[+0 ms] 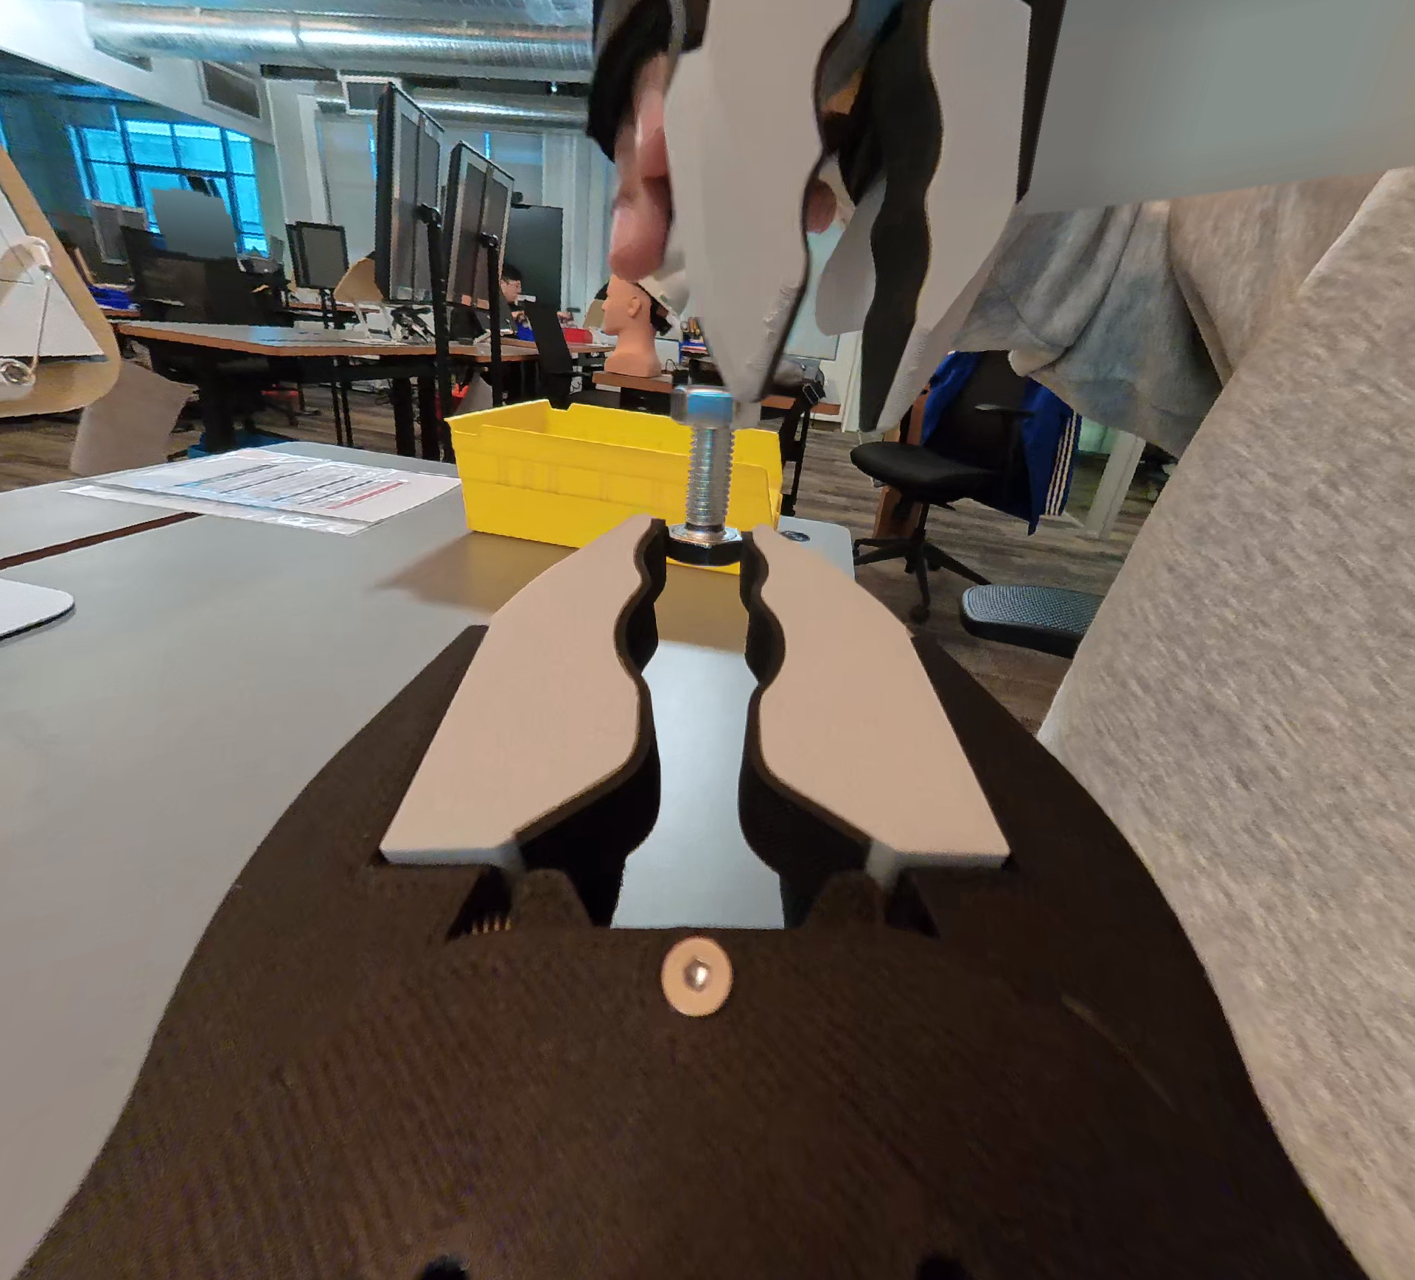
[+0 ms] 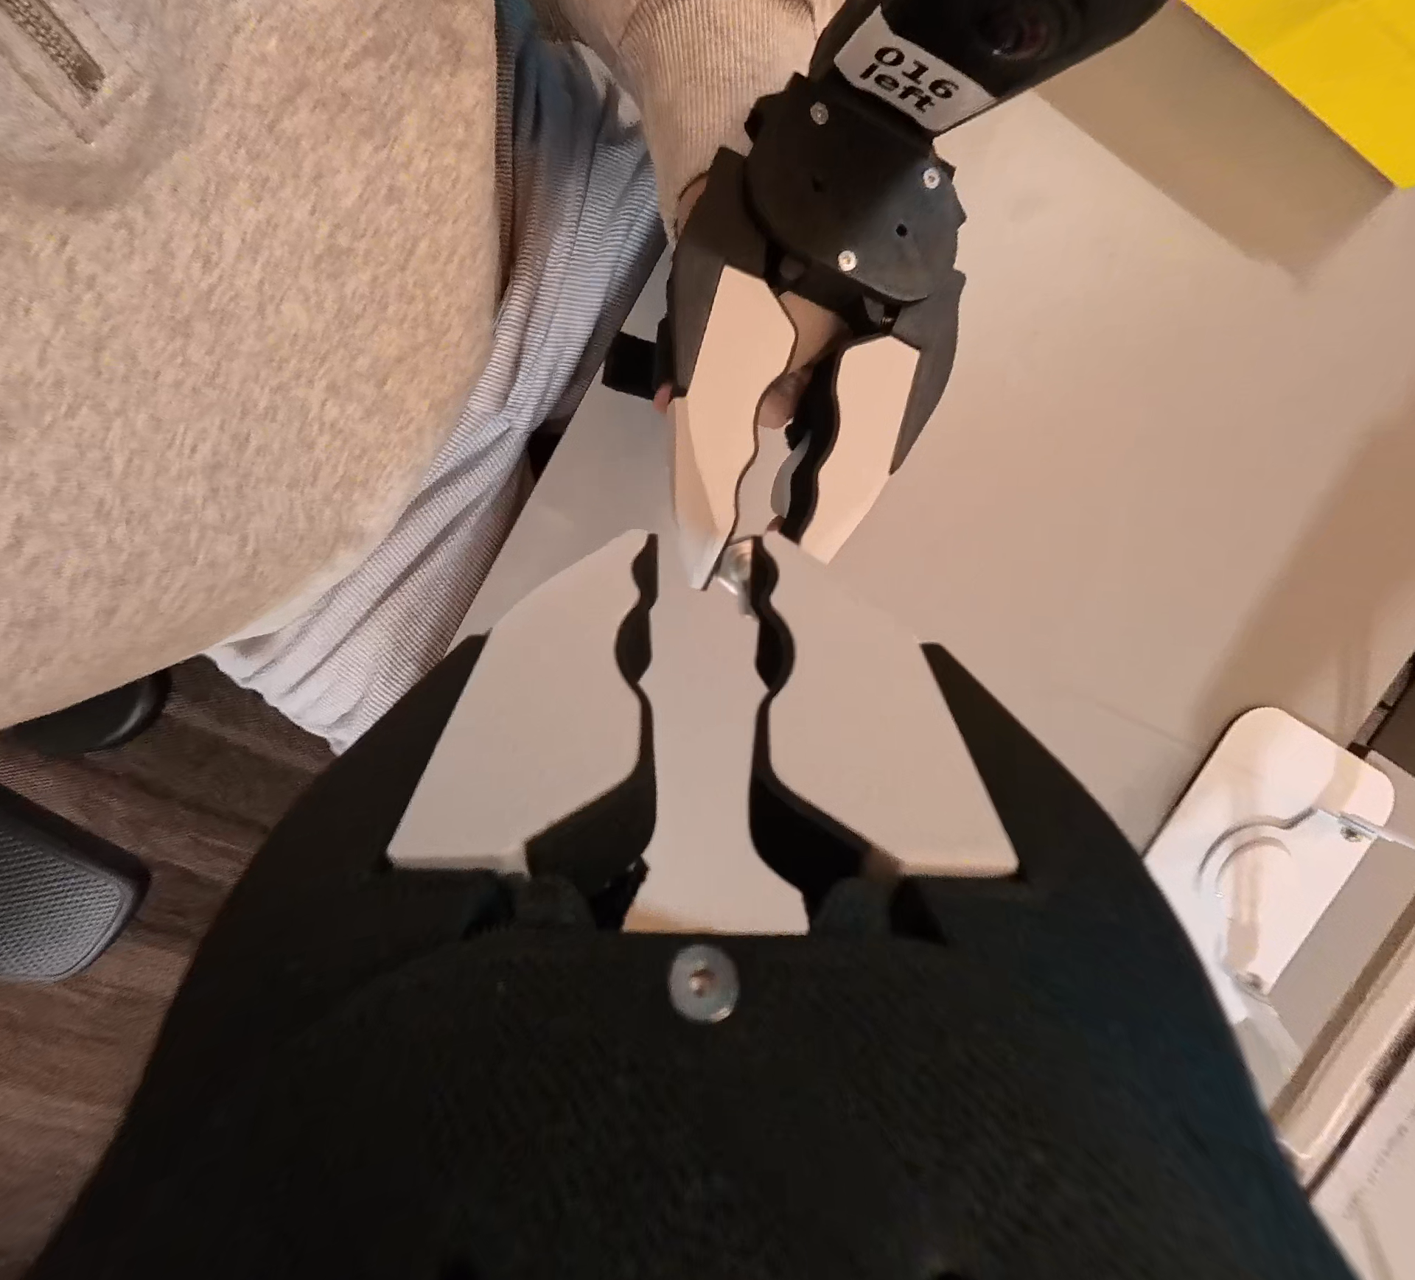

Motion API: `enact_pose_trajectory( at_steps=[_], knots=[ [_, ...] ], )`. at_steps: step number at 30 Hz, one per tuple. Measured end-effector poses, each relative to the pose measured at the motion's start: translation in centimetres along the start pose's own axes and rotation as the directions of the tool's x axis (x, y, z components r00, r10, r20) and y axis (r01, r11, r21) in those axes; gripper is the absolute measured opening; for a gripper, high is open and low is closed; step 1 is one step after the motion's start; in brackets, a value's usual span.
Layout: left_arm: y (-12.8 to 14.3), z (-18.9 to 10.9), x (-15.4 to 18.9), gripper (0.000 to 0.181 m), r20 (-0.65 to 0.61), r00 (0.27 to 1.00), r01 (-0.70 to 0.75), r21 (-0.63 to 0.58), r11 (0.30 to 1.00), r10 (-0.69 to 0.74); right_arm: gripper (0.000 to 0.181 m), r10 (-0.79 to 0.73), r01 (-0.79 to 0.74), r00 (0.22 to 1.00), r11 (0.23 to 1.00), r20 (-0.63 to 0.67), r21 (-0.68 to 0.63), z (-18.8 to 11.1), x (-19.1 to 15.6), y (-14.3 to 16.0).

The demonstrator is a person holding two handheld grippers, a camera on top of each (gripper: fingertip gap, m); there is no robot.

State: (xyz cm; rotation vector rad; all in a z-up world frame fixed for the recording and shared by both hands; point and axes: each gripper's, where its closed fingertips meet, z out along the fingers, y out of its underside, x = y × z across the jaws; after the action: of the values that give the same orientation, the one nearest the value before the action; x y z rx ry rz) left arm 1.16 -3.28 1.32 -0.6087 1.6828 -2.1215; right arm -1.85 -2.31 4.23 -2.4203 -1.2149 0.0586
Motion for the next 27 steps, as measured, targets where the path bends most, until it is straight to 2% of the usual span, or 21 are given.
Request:
enact_pose_trajectory(
  at_steps=[8,13,22,27],
  knots=[
    [-0.2,0.0,0.3,0.02,-0.007,1.0,-0.006,0.009,1.0,0.006,0.031,0.03,-0.032,0.999,0.996,-0.016,-0.083,0.3,0.5,2.0],
    [-0.3,0.0,0.2,0.02,-0.006,1.0,0.005,0.017,1.0,-0.005,0.03,0.061,-0.062,0.998,0.993,-0.009,-0.104,0.0,0.4,2.6],
    [-0.8,-0.2,0.7,0.019,-0.046,0.998,0.037,0.056,0.998,-0.034,0.028,0.012,-0.017,0.999,0.995,-0.053,-0.098,0.3,1.0,2.2],
    [-1.1,-0.3,0.8,0.019,-0.062,0.997,0.053,0.07,0.996,-0.049,0.027,0.001,-0.006,0.998,0.998,-0.07,-0.068,-0.6,1.1,1.5]
  ],
)
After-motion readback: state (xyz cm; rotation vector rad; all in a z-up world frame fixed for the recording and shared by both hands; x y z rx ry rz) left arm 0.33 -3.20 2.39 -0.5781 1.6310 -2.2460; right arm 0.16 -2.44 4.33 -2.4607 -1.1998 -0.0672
